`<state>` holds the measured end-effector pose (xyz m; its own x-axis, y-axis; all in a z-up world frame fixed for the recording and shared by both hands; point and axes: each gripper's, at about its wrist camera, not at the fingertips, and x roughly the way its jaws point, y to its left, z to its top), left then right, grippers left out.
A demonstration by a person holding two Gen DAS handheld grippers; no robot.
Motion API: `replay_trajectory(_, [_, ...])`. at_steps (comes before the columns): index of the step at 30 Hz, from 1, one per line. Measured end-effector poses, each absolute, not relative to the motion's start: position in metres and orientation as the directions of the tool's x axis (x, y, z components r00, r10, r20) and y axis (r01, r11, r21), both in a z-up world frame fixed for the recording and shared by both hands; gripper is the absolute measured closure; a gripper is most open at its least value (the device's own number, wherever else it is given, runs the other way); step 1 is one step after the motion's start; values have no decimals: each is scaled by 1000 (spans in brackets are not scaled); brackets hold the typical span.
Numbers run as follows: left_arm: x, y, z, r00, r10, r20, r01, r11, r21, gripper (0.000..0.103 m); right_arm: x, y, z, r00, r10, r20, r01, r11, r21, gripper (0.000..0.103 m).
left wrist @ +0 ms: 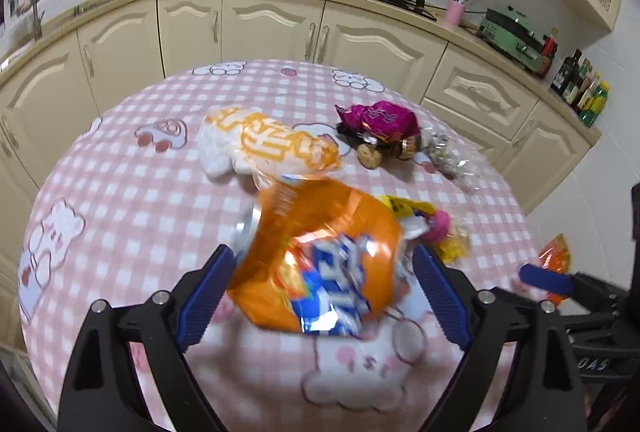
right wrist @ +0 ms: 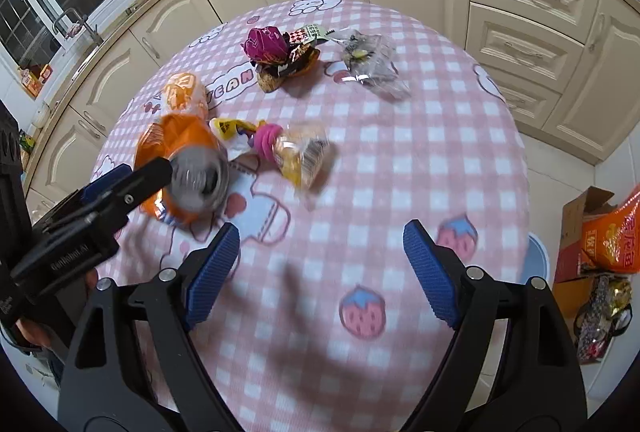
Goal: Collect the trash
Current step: 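Close the left gripper on the orange Fanta can while the right gripper grasps the pink-tied bread bag, then carry the can and bread bag over the blue bin and open both grippers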
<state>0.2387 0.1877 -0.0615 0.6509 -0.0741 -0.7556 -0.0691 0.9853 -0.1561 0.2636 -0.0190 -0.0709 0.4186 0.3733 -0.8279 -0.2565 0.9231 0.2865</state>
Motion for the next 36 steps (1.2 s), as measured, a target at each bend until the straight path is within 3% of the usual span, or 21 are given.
replay_trajectory(12, [252, 185, -69, 679, -148, -719, 30, 984, -175, 11, 300, -6, -86, 411, 338, -847, -252, 935, 251, 20])
replay_trajectory(19, [249, 196, -68, 682, -185, -707, 26, 973, -230, 18, 312, 10, -88, 428, 320, -845, -309, 931, 196, 20])
replay_trajectory(20, [247, 198, -67, 689, -192, -699, 26, 970, -241, 24, 314, 12, -88, 431, 317, -845, -316, 930, 188, 20])
replay_trajectory(21, [242, 201, -63, 704, -217, -676, 43, 963, -265, 57, 315, 16, -88, 436, 317, -843, -327, 928, 180, 20])
replay_trajectory(22, [241, 202, -62, 699, -241, -674, 51, 956, -289, 76, 317, 20, -89, 441, 316, -840, -344, 924, 166, 20])
replay_trajectory(23, [244, 205, -66, 675, -215, -706, 11, 959, -283, 75, 318, 23, -90, 446, 309, -840, -354, 923, 152, 21])
replay_trajectory(24, [246, 206, -70, 665, -194, -721, -9, 963, -268, 74, 318, 26, -90, 458, 297, -838, -363, 923, 129, 31])
replay_trajectory(25, [247, 208, -73, 670, -198, -715, -14, 960, -278, 74, 317, 30, -91, 476, 285, -832, -373, 922, 102, 42])
replay_trajectory(26, [246, 210, -72, 666, -208, -716, -14, 957, -291, 76, 316, 33, -90, 492, 273, -827, -379, 922, 79, 65])
replay_trajectory(36, [235, 208, -67, 683, -145, -716, -48, 969, -243, 77, 303, 18, -85, 484, 317, -816, -389, 913, 124, 65])
